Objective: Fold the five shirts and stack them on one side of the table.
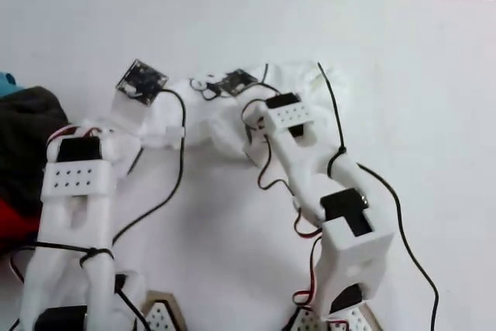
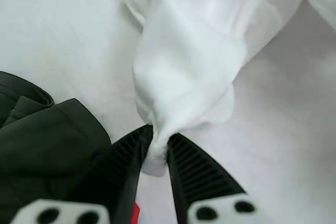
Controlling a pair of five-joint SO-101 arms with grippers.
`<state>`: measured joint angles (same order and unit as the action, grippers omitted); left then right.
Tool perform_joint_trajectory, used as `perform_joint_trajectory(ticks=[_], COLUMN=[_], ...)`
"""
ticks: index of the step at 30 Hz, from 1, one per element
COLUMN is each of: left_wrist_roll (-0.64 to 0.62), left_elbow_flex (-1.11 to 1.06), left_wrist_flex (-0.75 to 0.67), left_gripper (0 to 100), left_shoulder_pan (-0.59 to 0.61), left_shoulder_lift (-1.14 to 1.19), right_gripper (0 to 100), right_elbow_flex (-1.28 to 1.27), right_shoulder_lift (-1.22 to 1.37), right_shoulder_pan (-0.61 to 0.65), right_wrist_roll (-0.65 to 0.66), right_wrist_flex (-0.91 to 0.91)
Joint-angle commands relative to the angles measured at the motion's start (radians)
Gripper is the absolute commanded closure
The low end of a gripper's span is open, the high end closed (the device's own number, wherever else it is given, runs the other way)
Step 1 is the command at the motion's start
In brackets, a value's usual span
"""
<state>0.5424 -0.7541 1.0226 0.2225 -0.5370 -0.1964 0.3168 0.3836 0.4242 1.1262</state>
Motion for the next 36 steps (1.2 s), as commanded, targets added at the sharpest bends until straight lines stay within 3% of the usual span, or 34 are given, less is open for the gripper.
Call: perform_joint_trajectory(ticks=[1, 8, 15, 21, 28, 36], left_wrist_roll=[0.011, 0.011, 0.011, 0.011, 0.011, 0.011], left_elbow_flex=[0.015, 0.015, 0.015, 0.015, 0.015, 0.015], left_wrist_flex=[-0.012, -0.015, -0.014, -0.012, -0.015, -0.015], left_gripper=[97, 97, 97, 97, 97, 97], left_shoulder_pan=[0.005, 0.005, 0.005, 0.005, 0.005, 0.003], left_shoulder_lift=[-0.009, -0.009, -0.009, -0.009, -0.009, -0.009], right_gripper=[81.8, 81.8, 81.8, 81.8, 81.8, 81.8], right_elbow_flex=[0.043, 0.038, 0.081, 0.201, 0.273, 0.265], right_shoulder_lift=[-0.124, -0.183, -0.019, 0.117, 0.197, 0.061], right_shoulder_pan=[-0.012, -0.036, -0.041, -0.050, -0.036, -0.036], right_wrist_roll=[0.005, -0.074, -0.081, -0.180, -0.187, -0.236], right_wrist_flex=[0.050, 0.059, 0.047, 0.050, 0.194, 0.297])
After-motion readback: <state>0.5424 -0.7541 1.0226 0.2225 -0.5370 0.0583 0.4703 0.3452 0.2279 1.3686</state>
